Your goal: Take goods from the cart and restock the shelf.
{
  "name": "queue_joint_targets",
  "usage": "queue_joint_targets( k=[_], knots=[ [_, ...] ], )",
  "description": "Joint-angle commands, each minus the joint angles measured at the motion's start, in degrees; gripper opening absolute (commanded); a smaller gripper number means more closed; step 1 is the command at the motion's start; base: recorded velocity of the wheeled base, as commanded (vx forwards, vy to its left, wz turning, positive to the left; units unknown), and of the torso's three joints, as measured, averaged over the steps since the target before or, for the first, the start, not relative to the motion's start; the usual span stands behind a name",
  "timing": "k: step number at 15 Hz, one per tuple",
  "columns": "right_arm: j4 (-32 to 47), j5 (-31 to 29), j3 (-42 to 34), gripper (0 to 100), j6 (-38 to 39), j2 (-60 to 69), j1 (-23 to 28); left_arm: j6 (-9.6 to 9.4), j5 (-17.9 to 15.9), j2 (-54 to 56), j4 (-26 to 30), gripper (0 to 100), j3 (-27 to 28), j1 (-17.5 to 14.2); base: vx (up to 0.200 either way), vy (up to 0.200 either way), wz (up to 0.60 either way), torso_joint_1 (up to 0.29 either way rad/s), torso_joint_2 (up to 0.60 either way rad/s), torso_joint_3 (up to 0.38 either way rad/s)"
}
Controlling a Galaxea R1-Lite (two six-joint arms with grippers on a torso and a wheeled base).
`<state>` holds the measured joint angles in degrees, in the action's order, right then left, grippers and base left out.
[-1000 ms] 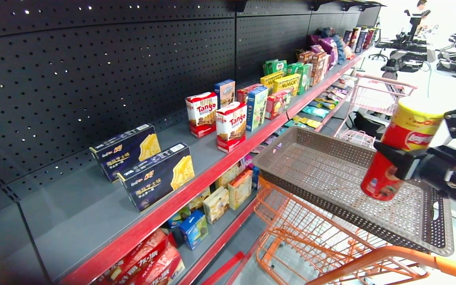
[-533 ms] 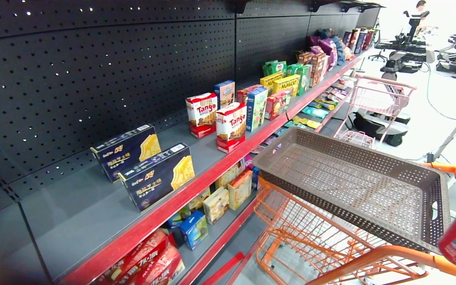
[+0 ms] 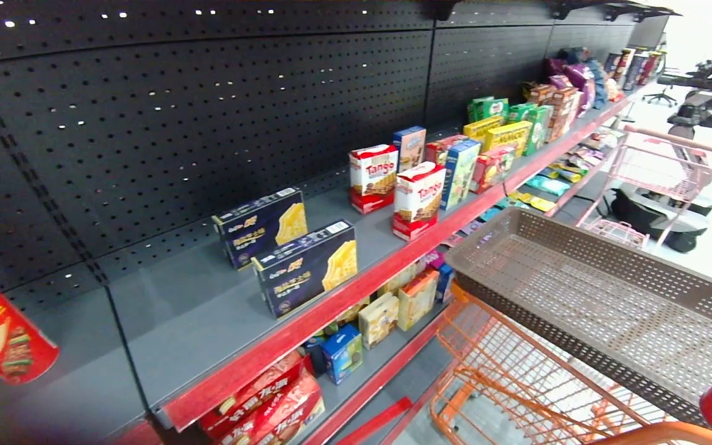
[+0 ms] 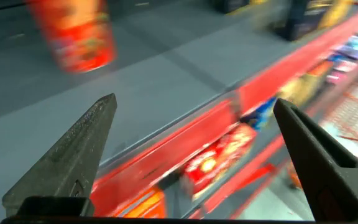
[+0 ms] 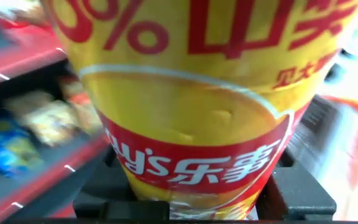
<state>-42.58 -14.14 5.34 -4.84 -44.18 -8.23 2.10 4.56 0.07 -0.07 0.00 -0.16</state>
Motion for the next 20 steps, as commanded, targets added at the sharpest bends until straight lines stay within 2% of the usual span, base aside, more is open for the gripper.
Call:
queue_joint_targets(
  k=[1,13,16,20],
  knots=[
    [0.04,0.17,-0.68,0,0.01,0.15,-0.21,0.01,0.01,-0.07,-0.01,100,0.00,-0.02,0.000,0.000,0.60,0.017,0.00,0.002],
    [0.31,-0.10,-0.68,0,0.01,-0.03,-1.18,0.01,0.01,-0.07,-0.01,100,0.00,-0.02,0.000,0.000,0.60,0.002,0.00,0.003],
    [0.31,-0.01,-0.77,0,0.01,-0.12,-2.05,0.01,0.01,-0.07,-0.01,100,0.00,-0.02,0.000,0.000,0.00,0.000,0.00,0.000],
    [-0.40,0.43,2.57,0,0.27,-4.07,-9.09,0.01,0.01,-0.07,-0.01,100,0.00,-0.02,0.000,0.000,0.00,0.000,0.00,0.000]
  ],
)
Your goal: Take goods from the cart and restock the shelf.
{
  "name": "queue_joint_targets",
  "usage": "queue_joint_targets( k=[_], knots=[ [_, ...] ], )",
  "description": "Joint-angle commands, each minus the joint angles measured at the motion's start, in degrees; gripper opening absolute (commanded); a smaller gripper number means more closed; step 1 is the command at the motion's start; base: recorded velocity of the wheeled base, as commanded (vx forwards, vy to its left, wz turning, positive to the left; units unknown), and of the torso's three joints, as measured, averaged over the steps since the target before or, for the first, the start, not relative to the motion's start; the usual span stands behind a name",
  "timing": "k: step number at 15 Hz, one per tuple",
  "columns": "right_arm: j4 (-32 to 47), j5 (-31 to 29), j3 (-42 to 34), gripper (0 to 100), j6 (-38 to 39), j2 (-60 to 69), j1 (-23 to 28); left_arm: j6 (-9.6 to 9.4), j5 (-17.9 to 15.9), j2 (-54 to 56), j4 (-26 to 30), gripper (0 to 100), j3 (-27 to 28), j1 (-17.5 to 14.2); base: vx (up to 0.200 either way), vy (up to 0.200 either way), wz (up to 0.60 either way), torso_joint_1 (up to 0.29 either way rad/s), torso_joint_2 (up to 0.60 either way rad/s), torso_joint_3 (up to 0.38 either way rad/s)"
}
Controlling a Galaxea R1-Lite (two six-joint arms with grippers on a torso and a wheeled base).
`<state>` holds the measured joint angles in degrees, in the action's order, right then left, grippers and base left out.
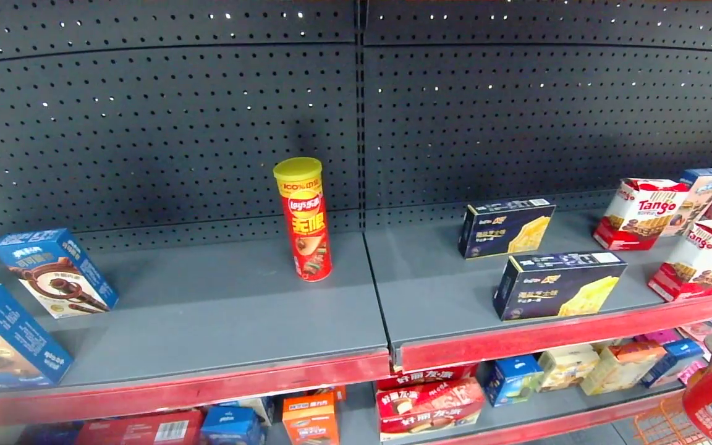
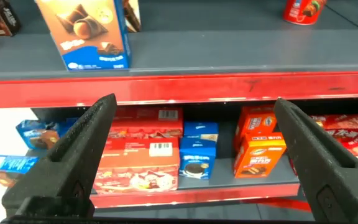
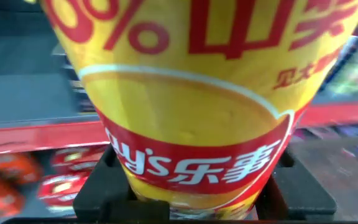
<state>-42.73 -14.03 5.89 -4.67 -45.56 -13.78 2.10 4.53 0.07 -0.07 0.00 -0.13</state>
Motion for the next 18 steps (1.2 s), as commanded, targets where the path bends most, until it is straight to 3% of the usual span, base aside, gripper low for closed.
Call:
queue_joint_targets(
  k=[1,5,7,11,13,18],
  knots=[
    [-0.34,0.50,3.78,0,0.19,-4.19,-5.30,0.01,0.04,-0.07,-0.01,100,0.00,-0.04,0.000,0.000,0.00,0.000,0.00,0.000],
    [-2.45,1.64,10.72,0,0.36,-14.47,-11.63,0.01,0.04,-0.07,-0.01,100,0.00,-0.04,0.000,0.000,0.00,0.000,0.00,0.000],
    [-6.23,9.02,13.01,0,0.10,-18.43,-15.58,0.01,0.04,-0.07,0.07,100,0.00,-0.04,0.000,0.000,0.00,0.000,0.00,0.000],
    [-6.23,16.05,17.14,0,0.36,-21.15,-24.54,0.01,0.04,-0.07,-0.01,100,0.00,-0.04,0.000,0.000,0.00,0.000,0.00,0.000],
    [-5.96,19.22,19.07,0,1.77,-22.47,-24.81,0.01,0.04,-0.07,-0.01,100,0.00,-0.04,0.000,0.000,0.00,0.000,0.00,0.000],
    [-2.10,19.22,22.24,0,4.23,-25.37,-25.25,0.01,0.04,-0.07,-0.01,100,0.00,-0.04,0.000,0.000,0.00,0.000,0.00,0.000]
  ],
)
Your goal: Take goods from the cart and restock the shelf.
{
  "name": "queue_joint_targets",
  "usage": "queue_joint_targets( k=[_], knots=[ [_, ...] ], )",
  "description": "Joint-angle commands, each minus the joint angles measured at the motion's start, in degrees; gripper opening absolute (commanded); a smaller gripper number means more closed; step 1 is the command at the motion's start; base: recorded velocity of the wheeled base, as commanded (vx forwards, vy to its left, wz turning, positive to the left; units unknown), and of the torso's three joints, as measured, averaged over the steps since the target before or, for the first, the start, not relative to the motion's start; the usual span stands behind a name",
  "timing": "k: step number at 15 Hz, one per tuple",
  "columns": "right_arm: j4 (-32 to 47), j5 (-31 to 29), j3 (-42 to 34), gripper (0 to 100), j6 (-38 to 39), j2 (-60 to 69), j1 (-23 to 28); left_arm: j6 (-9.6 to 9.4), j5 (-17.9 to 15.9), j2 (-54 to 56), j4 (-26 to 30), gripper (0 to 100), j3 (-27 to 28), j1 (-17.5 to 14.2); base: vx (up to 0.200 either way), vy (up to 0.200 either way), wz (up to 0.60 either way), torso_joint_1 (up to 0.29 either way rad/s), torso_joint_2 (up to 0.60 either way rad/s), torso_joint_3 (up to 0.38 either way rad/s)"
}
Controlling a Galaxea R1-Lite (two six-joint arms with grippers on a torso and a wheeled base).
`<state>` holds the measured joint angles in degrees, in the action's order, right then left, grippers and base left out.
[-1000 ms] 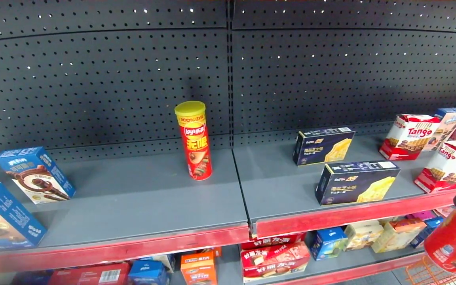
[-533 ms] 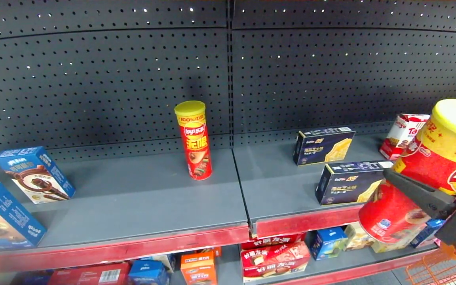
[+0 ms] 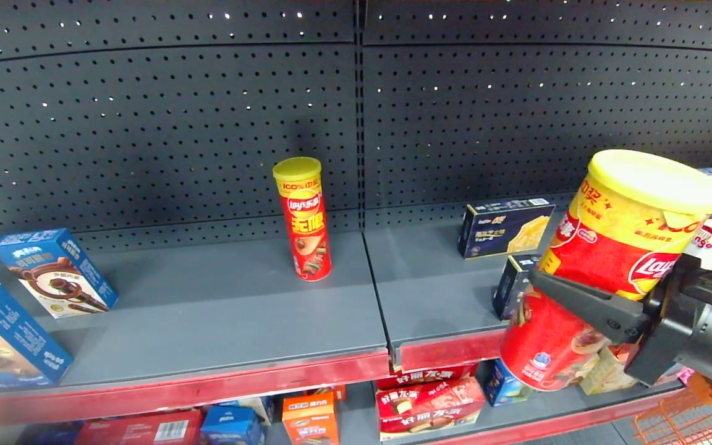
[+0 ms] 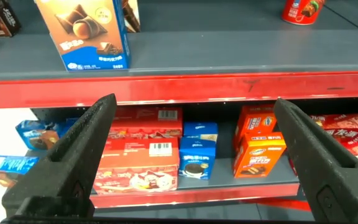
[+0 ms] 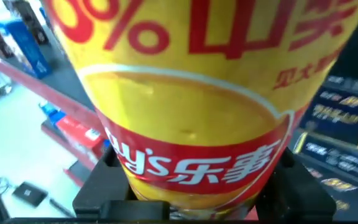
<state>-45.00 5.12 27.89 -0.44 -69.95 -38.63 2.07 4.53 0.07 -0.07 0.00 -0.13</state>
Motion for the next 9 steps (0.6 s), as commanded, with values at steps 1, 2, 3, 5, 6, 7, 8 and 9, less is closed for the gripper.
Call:
queue_joint_targets(
  k=[1,2,3,5,6,7,8,9],
  knots=[
    [0.79,-0.02,0.50,0,0.00,-1.42,-1.36,-0.14,-0.05,-0.07,-0.01,100,0.00,-0.04,0.000,0.000,0.00,0.000,0.00,0.000],
    [0.96,-0.11,1.11,0,0.09,-1.86,-2.15,-1.46,-0.93,-0.07,0.07,100,0.00,-0.04,0.000,0.000,0.00,0.000,0.00,0.000],
    [1.23,-0.02,2.61,0,0.09,-2.74,-2.15,-3.48,-1.20,-0.07,0.07,100,0.00,-0.04,0.000,0.000,0.00,0.000,0.00,0.000],
    [4.04,-0.02,6.30,0,0.09,-4.93,-2.33,-3.04,-1.20,-0.07,0.16,100,0.00,-0.04,0.000,0.000,0.00,0.000,0.00,0.000],
    [4.04,-0.02,6.12,0,0.09,-6.16,-2.50,-3.04,-1.28,-0.07,0.07,100,0.00,-0.04,0.000,0.000,0.00,0.000,0.00,0.000],
    [4.04,-0.02,6.12,0,0.09,-6.60,-2.59,-3.21,-1.46,-0.07,0.16,100,0.00,-0.04,0.000,0.000,0.00,0.000,0.00,0.000],
    [4.04,-0.02,6.74,0,0.09,-7.66,-2.76,-4.18,-1.81,-0.07,0.07,100,0.00,-0.04,0.000,0.000,0.00,0.000,0.00,0.000],
    [4.04,-0.02,6.82,0,0.09,-8.19,-2.76,-3.30,-1.55,-0.07,0.16,100,0.00,-0.04,0.000,0.000,0.00,0.000,0.00,0.000]
  ],
)
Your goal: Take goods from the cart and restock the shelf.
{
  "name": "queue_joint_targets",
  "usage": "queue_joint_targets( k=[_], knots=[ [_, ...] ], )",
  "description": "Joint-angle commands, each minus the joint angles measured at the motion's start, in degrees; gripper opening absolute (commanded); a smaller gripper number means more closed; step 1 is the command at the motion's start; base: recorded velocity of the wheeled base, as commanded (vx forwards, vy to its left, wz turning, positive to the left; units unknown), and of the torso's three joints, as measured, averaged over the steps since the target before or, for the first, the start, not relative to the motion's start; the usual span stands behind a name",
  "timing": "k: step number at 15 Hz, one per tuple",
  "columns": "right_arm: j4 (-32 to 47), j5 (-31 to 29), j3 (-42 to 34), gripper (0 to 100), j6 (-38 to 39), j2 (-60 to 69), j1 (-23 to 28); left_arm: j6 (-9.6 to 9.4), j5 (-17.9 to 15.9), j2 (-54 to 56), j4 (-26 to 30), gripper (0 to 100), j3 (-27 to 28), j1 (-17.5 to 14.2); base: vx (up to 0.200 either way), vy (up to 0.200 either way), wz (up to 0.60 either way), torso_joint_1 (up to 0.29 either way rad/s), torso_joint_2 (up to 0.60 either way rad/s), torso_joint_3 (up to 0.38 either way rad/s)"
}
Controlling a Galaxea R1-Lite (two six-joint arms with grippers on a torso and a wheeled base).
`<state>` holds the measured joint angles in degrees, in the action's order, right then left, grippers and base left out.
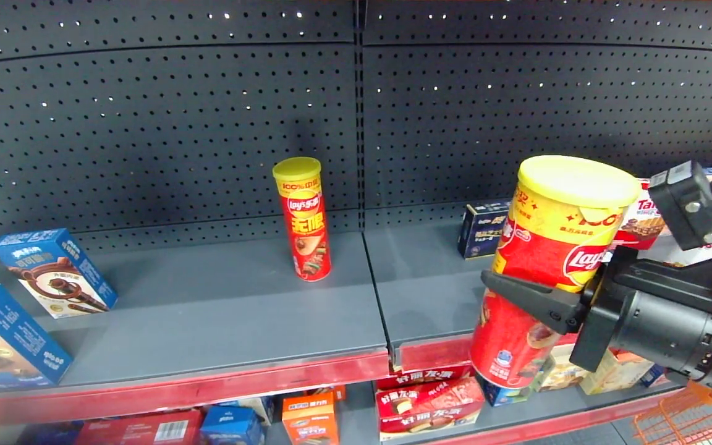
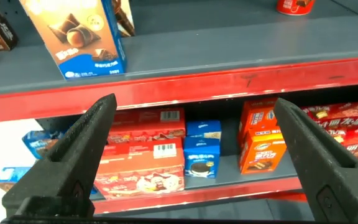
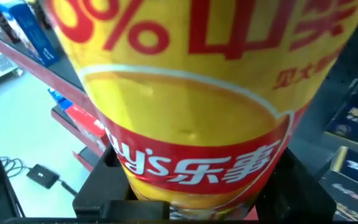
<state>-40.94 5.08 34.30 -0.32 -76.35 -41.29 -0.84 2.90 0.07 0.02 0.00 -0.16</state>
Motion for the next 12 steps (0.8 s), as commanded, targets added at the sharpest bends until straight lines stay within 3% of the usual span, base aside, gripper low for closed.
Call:
queue_joint_targets(
  k=[1,2,3,4,5,6,7,10,12],
  knots=[
    [-0.02,0.01,-0.38,0,-0.12,-1.96,-0.11,3.13,0.00,-0.07,0.06,100,0.18,-0.02,0.000,0.000,0.00,0.000,0.00,0.000],
    [-0.02,0.01,-0.82,0,-0.12,-2.05,-0.19,3.48,0.00,-0.07,0.06,100,0.18,0.07,0.000,0.000,0.00,0.000,0.00,0.000],
    [-0.46,0.10,-0.29,0,-0.39,-3.10,-0.28,1.10,-2.46,-0.07,-0.20,100,0.18,0.07,0.000,0.000,0.00,0.000,0.00,0.000],
    [-0.46,0.01,1.38,0,-0.56,-3.10,-0.28,-2.41,-10.20,-1.22,-0.73,100,1.05,0.42,0.000,0.000,0.00,0.000,0.00,0.000],
    [0.15,0.19,3.49,0,-0.56,-3.10,-0.19,6.38,-18.02,-8.95,-1.52,100,11.95,-0.28,0.000,0.000,0.00,0.000,0.00,0.000],
    [0.33,0.28,5.33,0,-0.39,-4.16,-0.11,11.92,-18.99,-21.61,-2.22,100,19.51,-1.95,0.000,0.000,0.00,0.000,0.00,0.000],
    [-0.28,0.01,4.81,0,-0.21,-4.95,-0.46,8.05,-18.72,-26.44,-3.63,100,20.13,-3.09,0.000,0.000,0.00,0.000,0.00,0.000],
    [-0.37,-0.07,5.95,0,-0.21,-5.30,-0.46,1.46,-18.02,-39.80,-5.30,100,22.85,-3.36,0.000,0.000,0.00,0.000,0.00,0.000],
    [-0.20,-0.07,6.65,0,-0.21,-5.39,0.42,-0.74,-18.11,-48.24,-6.09,100,26.28,-3.01,0.000,0.000,0.00,0.000,0.00,0.000]
  ],
)
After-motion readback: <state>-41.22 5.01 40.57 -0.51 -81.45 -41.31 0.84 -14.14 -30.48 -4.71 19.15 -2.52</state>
